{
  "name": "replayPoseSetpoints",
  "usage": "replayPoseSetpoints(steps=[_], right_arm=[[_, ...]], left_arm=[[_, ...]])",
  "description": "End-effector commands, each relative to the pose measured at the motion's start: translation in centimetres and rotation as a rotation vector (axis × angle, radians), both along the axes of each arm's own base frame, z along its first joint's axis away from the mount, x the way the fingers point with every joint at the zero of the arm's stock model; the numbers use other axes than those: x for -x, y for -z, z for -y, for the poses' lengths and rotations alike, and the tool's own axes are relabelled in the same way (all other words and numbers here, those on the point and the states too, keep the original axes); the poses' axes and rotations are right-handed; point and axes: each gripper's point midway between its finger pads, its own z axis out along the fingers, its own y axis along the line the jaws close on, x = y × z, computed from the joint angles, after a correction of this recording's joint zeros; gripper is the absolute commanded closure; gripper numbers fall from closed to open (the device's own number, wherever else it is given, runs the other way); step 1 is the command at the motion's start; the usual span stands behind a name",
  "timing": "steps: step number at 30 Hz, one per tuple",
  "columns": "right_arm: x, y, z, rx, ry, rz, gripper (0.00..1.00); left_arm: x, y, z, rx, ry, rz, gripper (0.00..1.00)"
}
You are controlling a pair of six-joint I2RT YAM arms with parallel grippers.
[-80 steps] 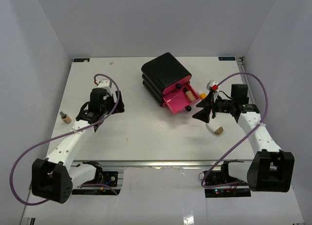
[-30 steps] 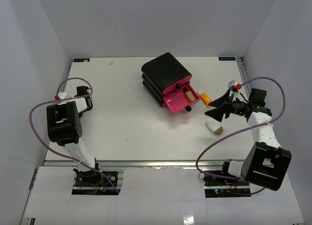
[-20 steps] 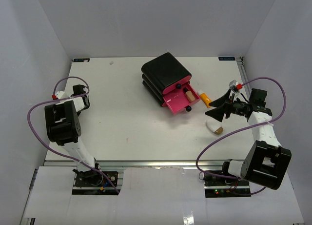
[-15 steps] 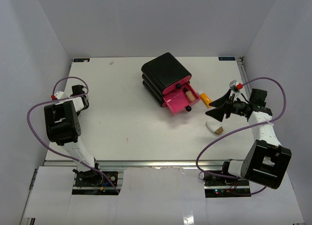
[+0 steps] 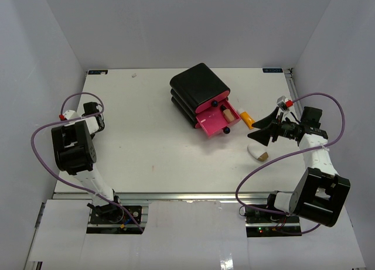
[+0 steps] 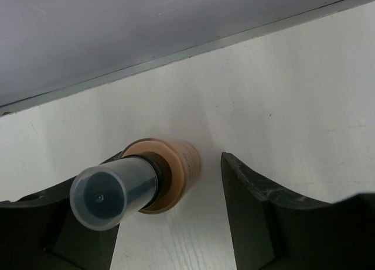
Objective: Organize the makeup
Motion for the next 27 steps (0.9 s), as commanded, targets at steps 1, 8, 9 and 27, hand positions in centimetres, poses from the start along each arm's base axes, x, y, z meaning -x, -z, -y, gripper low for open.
replayPoseSetpoints(steps=[1, 8, 9, 27], right_arm=[[0.2, -0.5, -0.1, -0.040, -0.021, 0.004, 0.20], [0.3, -0.7, 0.1, -0.050, -0.018, 0.004, 0.20], [0.3, -0.8, 0.1, -0.051, -0.017, 0.005, 0.20], [0.4, -1.0, 0.3, -0.039, -0.005, 0.021, 0.20]], left_arm=[[-0.3, -0.7, -0.4, -0.008, -0.003, 0.034, 0.37], [-0.1, -1.0, -0.2, -0.005, 0.020, 0.053, 0.66], [0.0, -1.0, -0.2, -0.003, 0.025, 0.056, 0.72], [-8.5, -11.2, 17.3, 0.448, 0.786, 0.544, 1.00]])
